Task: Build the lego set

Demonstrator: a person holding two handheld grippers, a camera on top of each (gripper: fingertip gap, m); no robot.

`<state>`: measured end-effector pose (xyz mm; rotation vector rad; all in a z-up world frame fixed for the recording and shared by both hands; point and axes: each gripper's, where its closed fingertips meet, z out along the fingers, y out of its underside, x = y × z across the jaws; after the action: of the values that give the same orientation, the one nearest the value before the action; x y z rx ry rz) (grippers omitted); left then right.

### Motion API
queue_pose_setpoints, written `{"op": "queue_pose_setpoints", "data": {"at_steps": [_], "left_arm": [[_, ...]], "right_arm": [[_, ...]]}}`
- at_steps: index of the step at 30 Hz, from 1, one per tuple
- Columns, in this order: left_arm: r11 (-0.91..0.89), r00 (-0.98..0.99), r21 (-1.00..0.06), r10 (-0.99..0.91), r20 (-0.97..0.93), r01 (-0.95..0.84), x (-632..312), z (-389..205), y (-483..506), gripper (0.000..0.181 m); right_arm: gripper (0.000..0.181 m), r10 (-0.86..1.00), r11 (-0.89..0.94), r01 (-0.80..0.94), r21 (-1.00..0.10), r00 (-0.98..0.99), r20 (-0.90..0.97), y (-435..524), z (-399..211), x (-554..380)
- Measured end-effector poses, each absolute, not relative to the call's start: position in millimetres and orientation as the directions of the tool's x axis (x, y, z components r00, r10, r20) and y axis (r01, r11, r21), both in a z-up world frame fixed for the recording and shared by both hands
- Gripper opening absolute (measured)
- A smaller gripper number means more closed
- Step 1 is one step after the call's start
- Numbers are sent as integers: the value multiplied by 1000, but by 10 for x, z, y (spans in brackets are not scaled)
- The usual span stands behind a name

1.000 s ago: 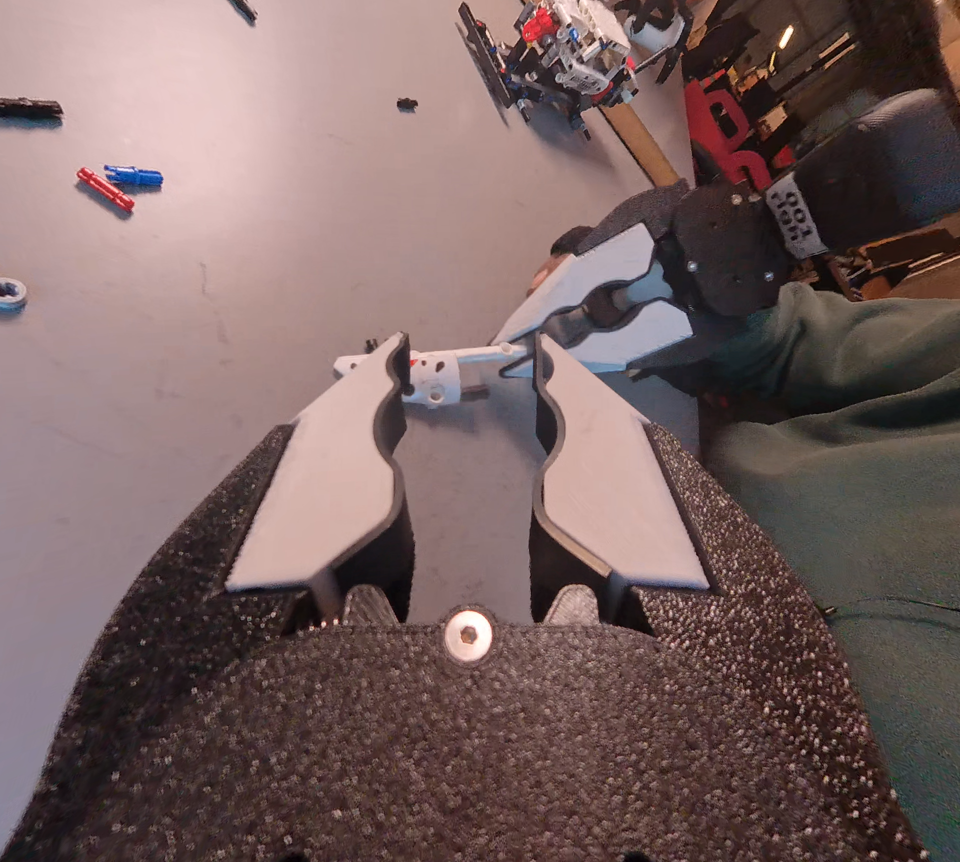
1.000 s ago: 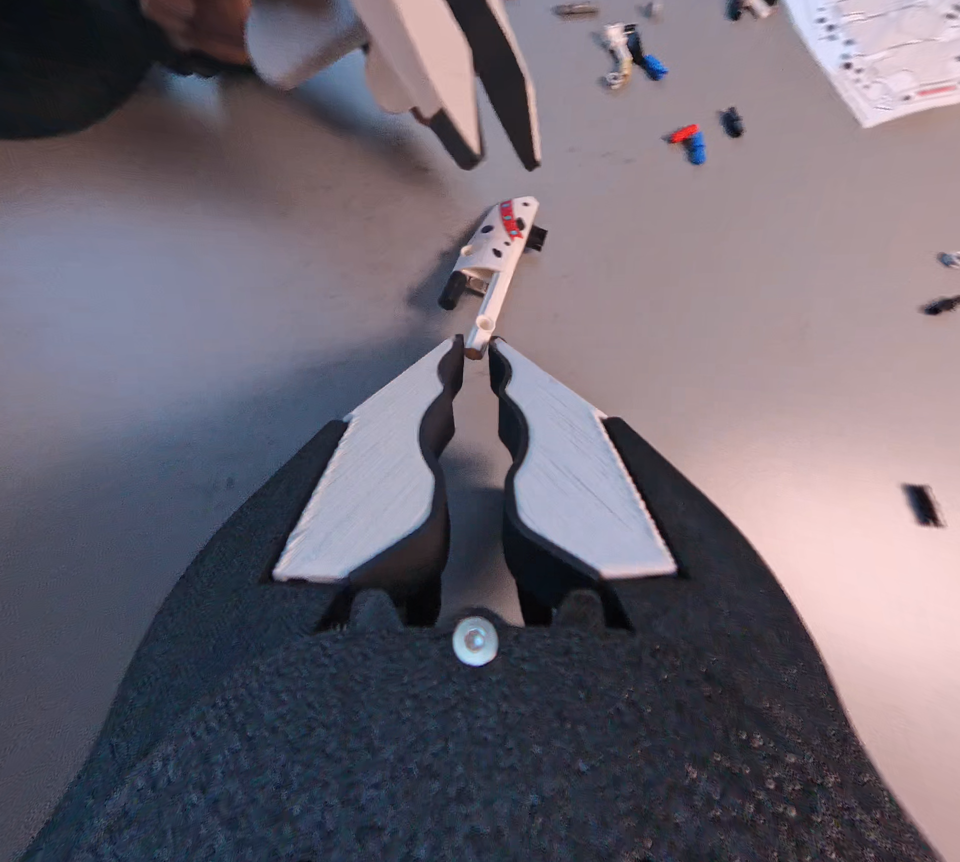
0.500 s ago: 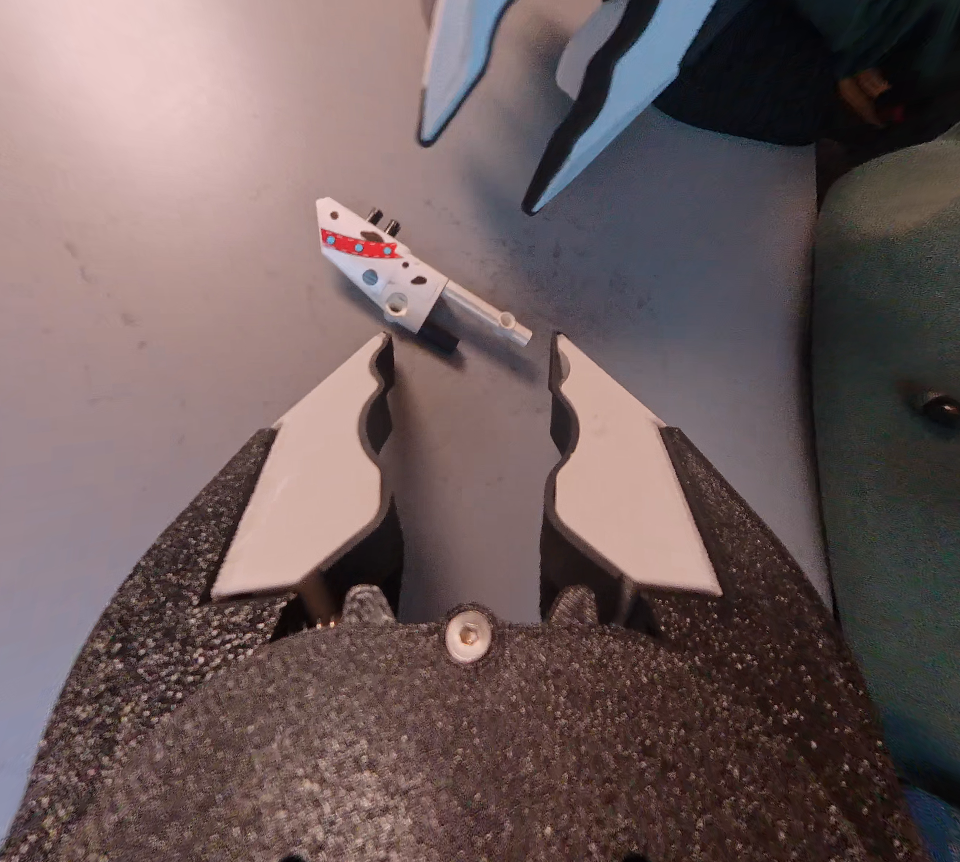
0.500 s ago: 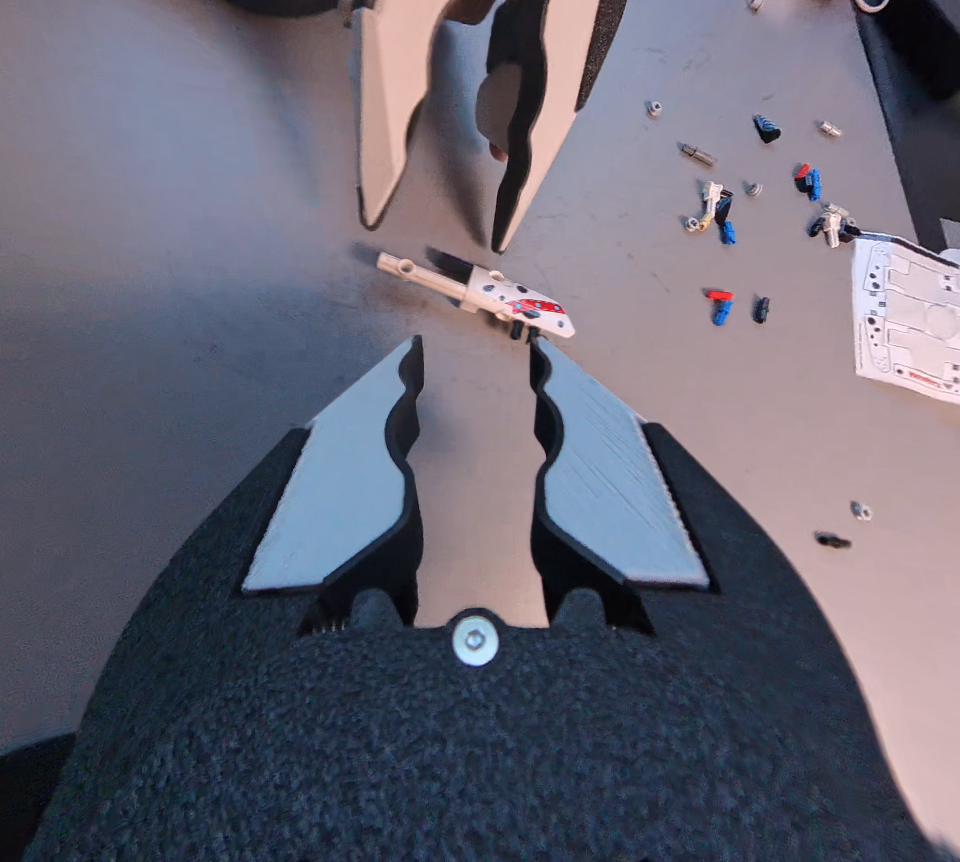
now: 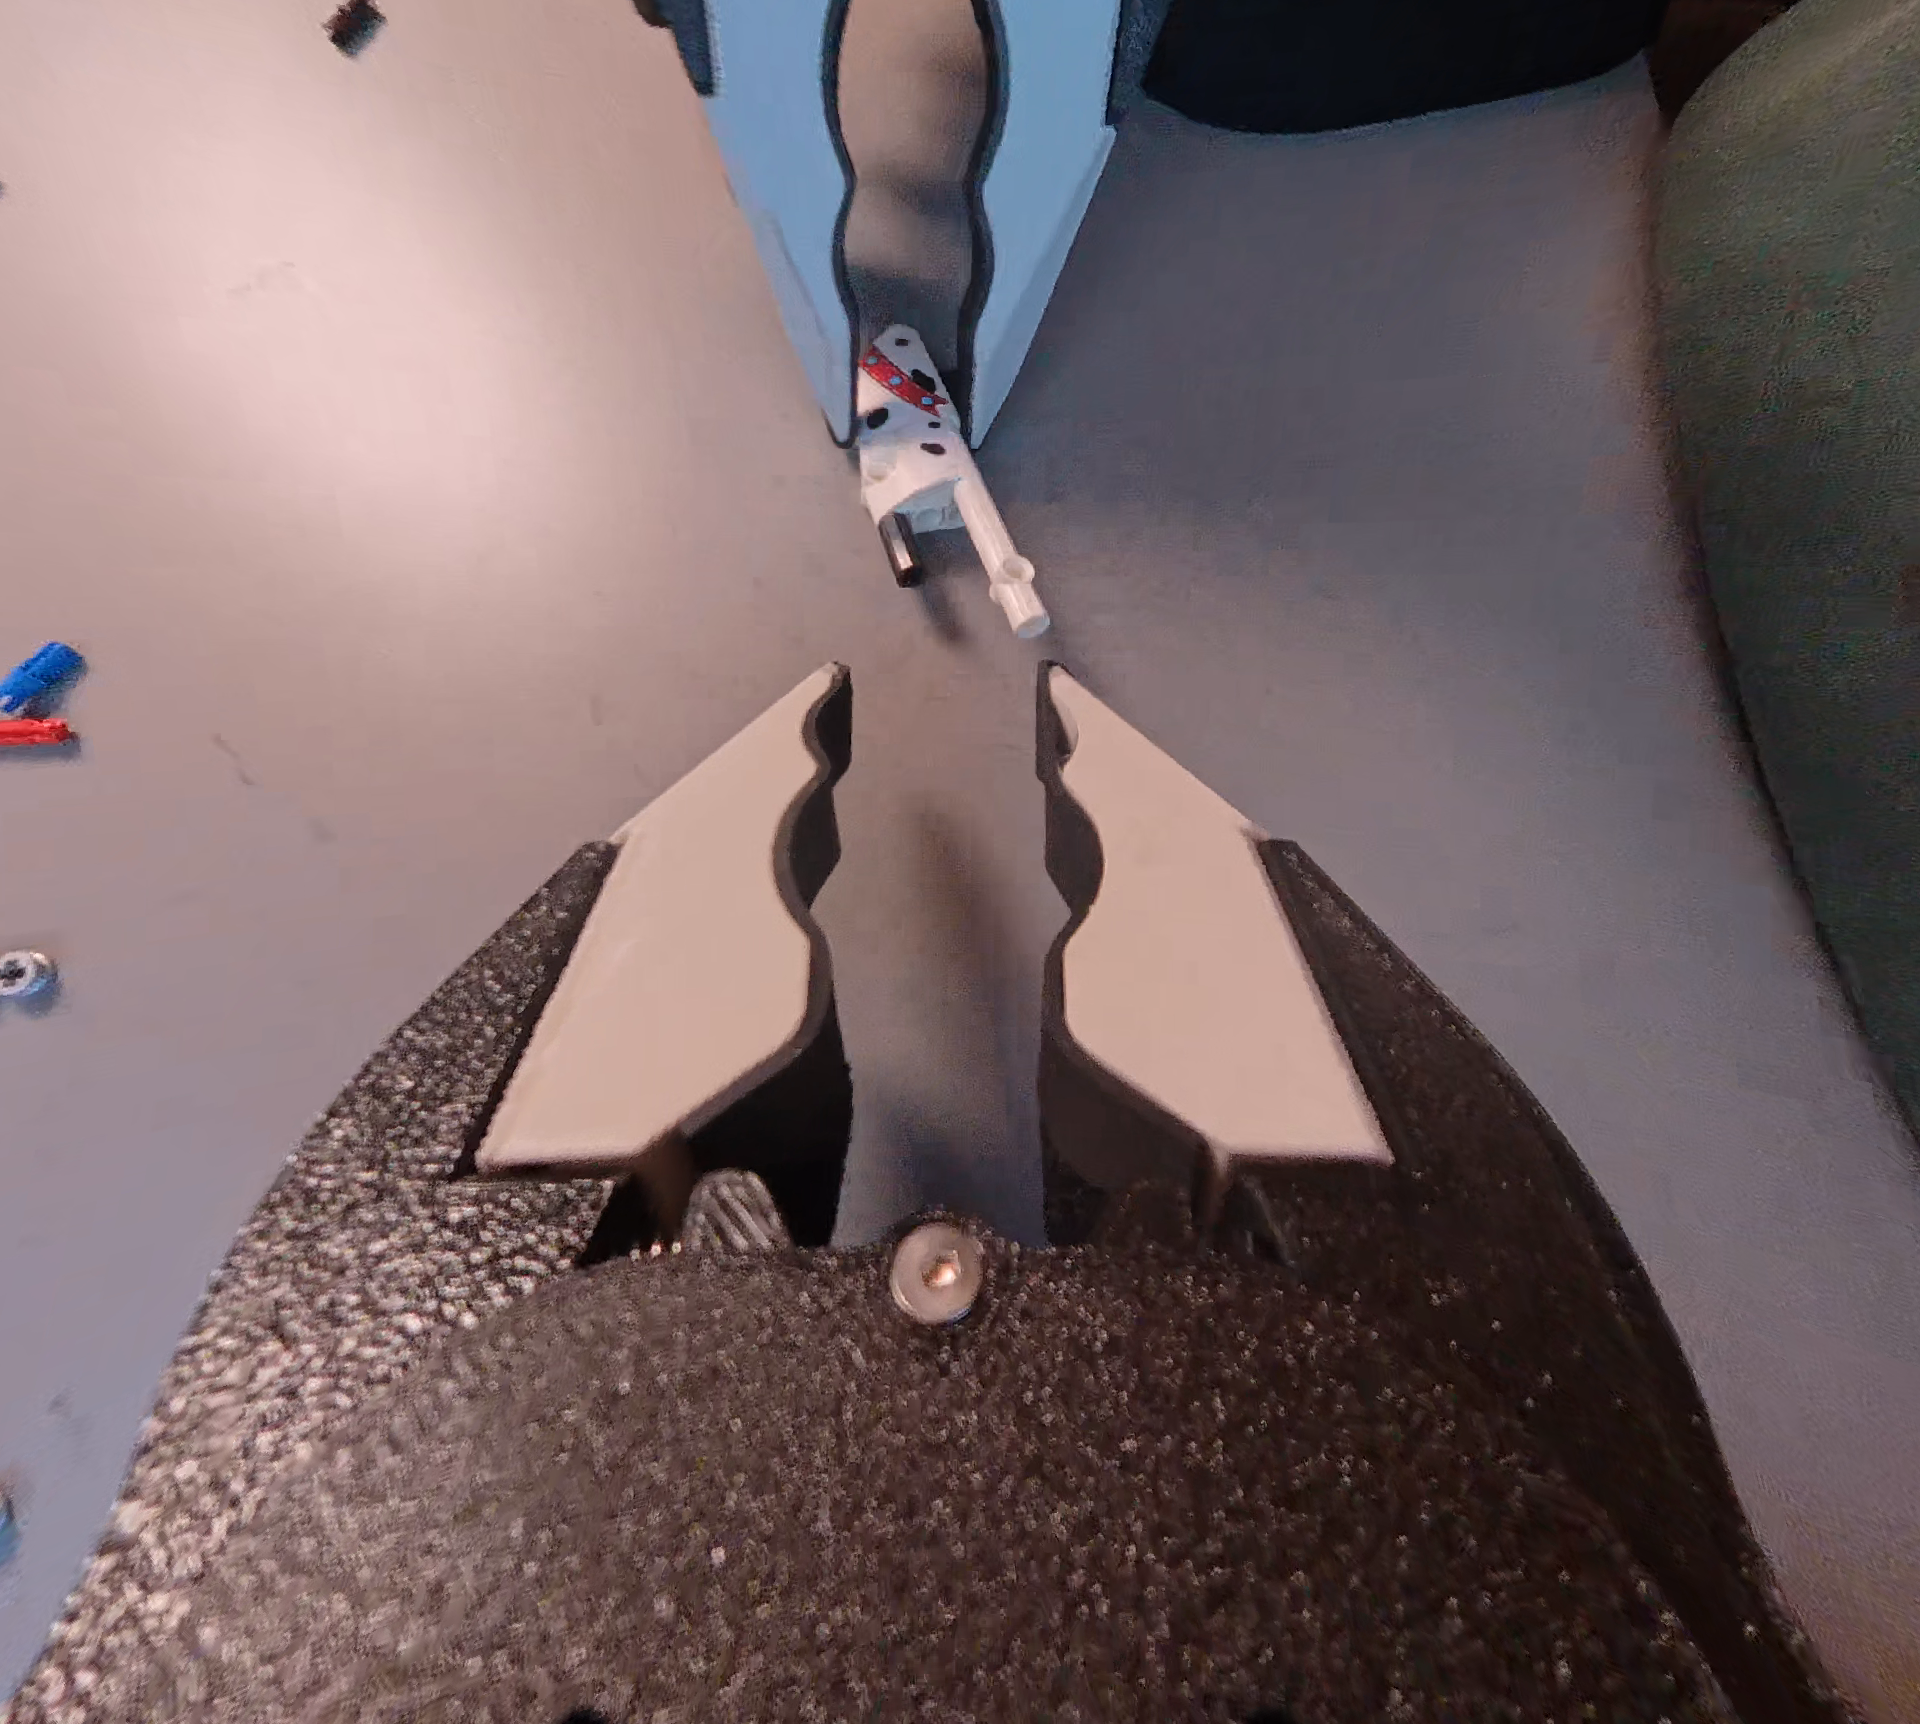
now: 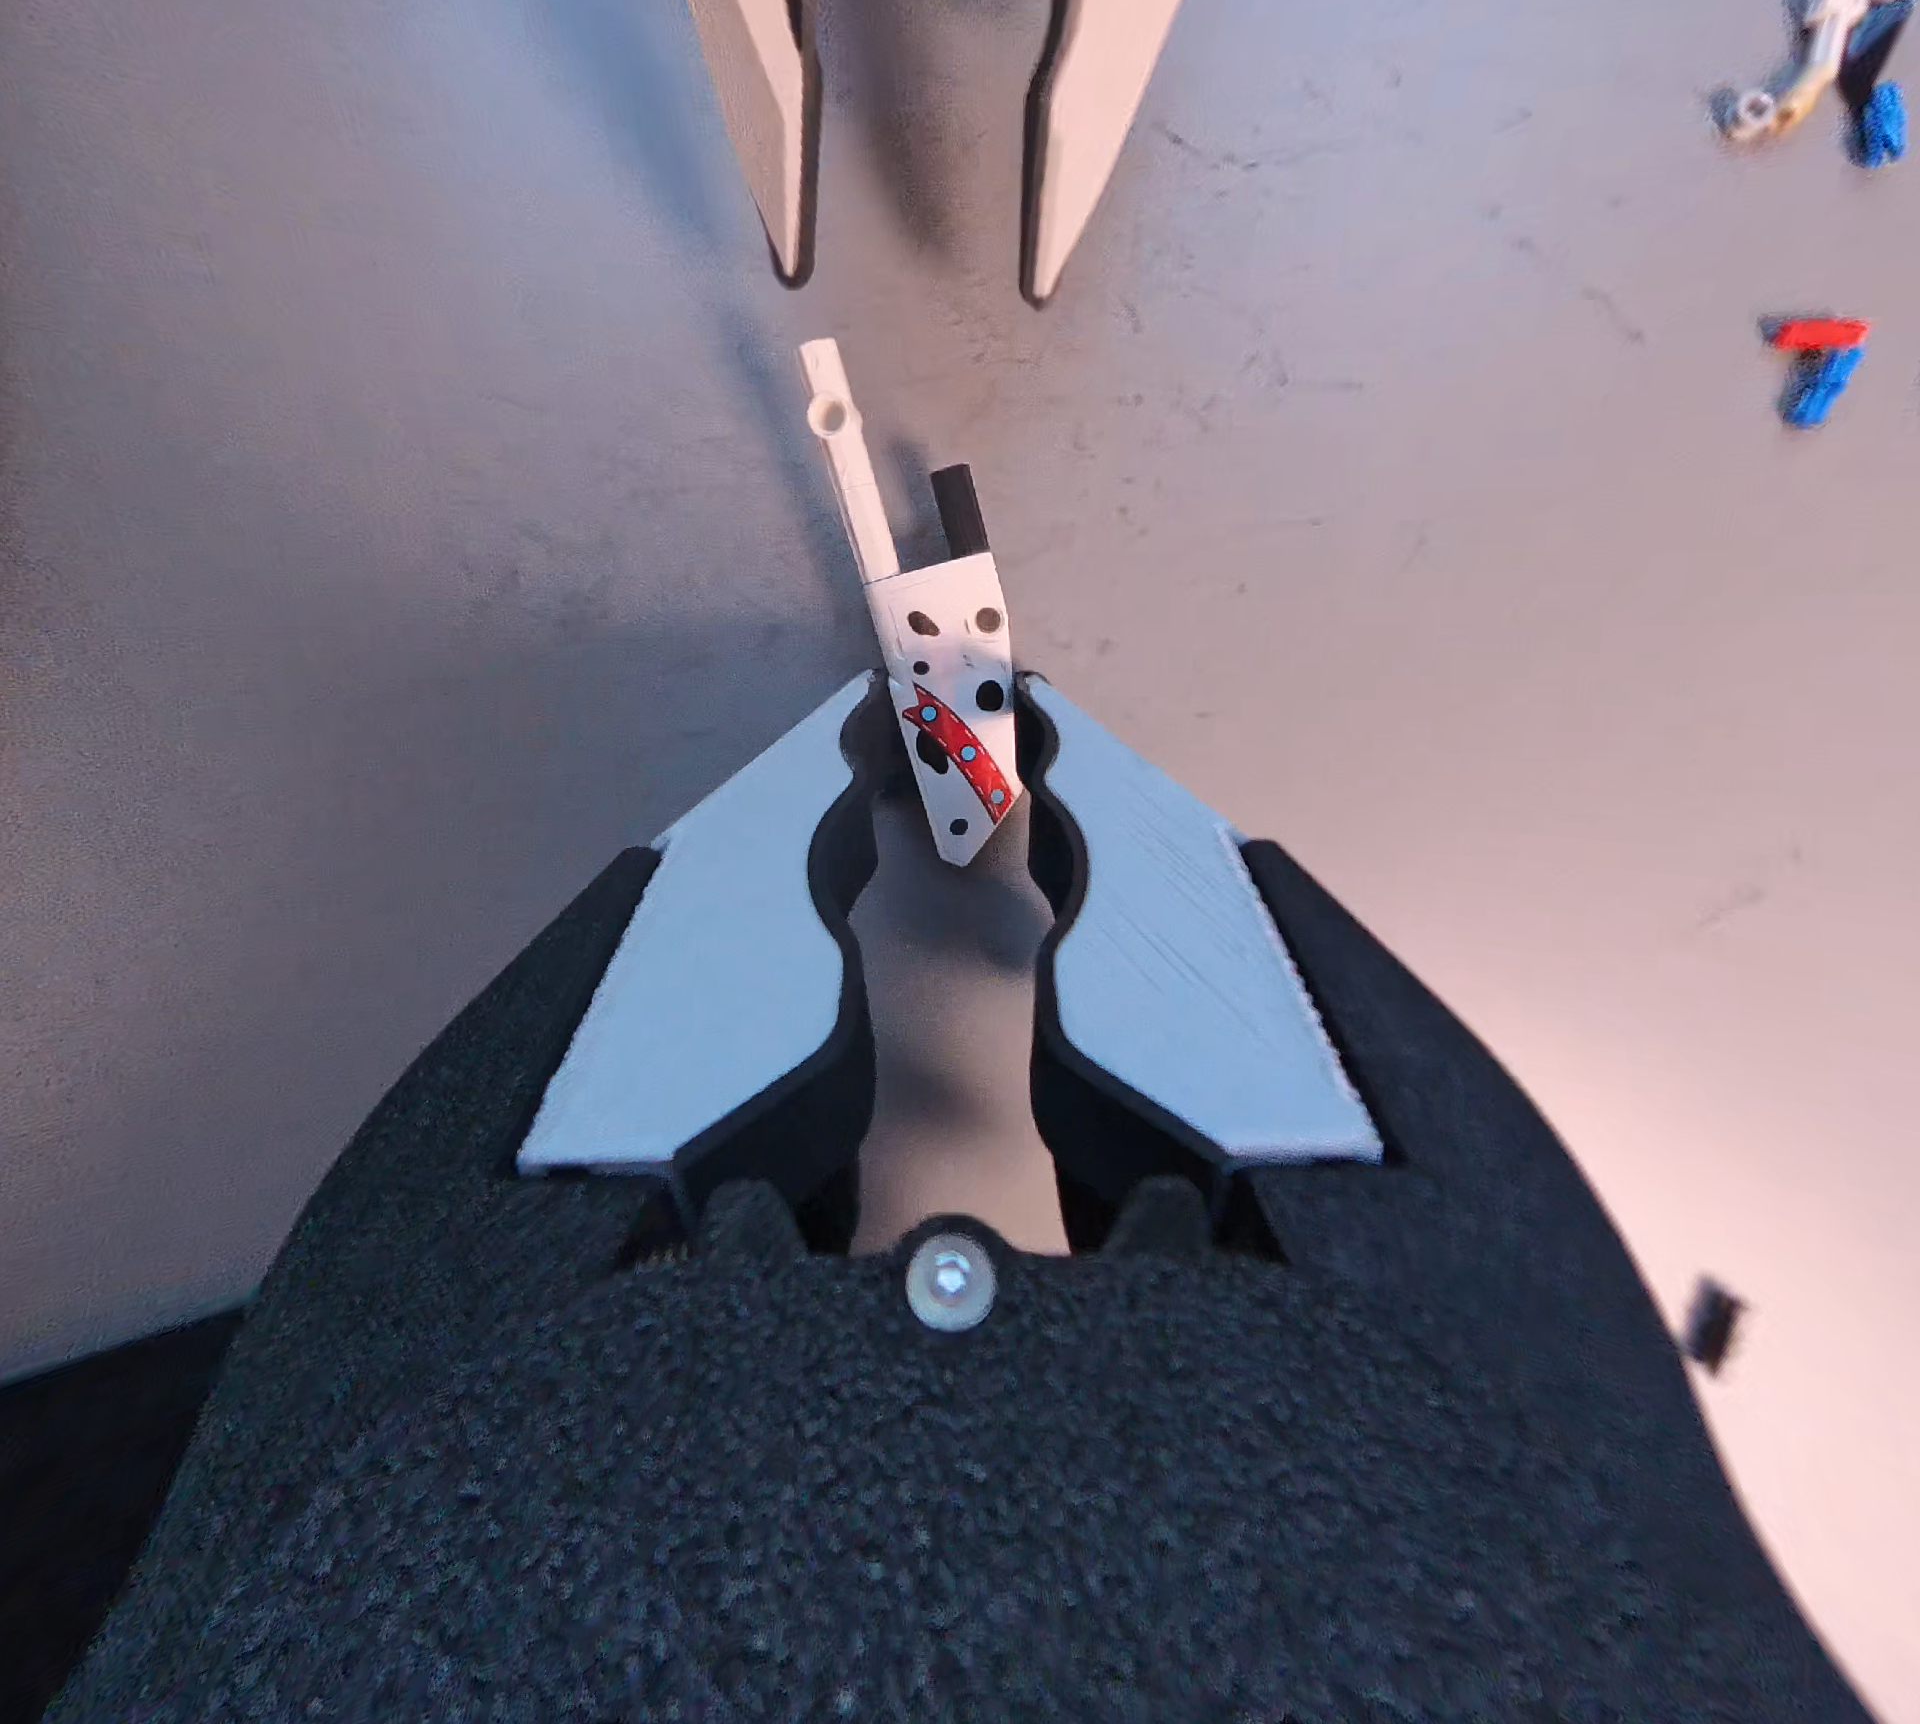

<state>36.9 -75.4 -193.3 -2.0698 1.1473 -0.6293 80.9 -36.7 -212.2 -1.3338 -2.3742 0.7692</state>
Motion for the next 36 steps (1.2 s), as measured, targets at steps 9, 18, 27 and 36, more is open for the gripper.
{"op": "queue_pose_setpoints", "data": {"at_steps": [9,18,27,36], "left_arm": [[-233,530,-773,-834,-153,-590,537,-1953,-707,19],[-326,575,-783,-816,-50,-530,559,-1947,-687,6],[-895,466,-445,-406,786,-30,597,-1834,-702,6],[-868,501,-494,-450,739,-52,530,-1881,-679,18]], "right_arm": [[22,957,122,777,-618,-256,-133,-458,-2117,899],[22,964,138,758,-638,-250,-88,-398,-2119,892],[21,958,280,688,-669,-247,146,-366,-2082,871],[21,961,260,702,-663,-253,110,-370,-2119,895]]}}
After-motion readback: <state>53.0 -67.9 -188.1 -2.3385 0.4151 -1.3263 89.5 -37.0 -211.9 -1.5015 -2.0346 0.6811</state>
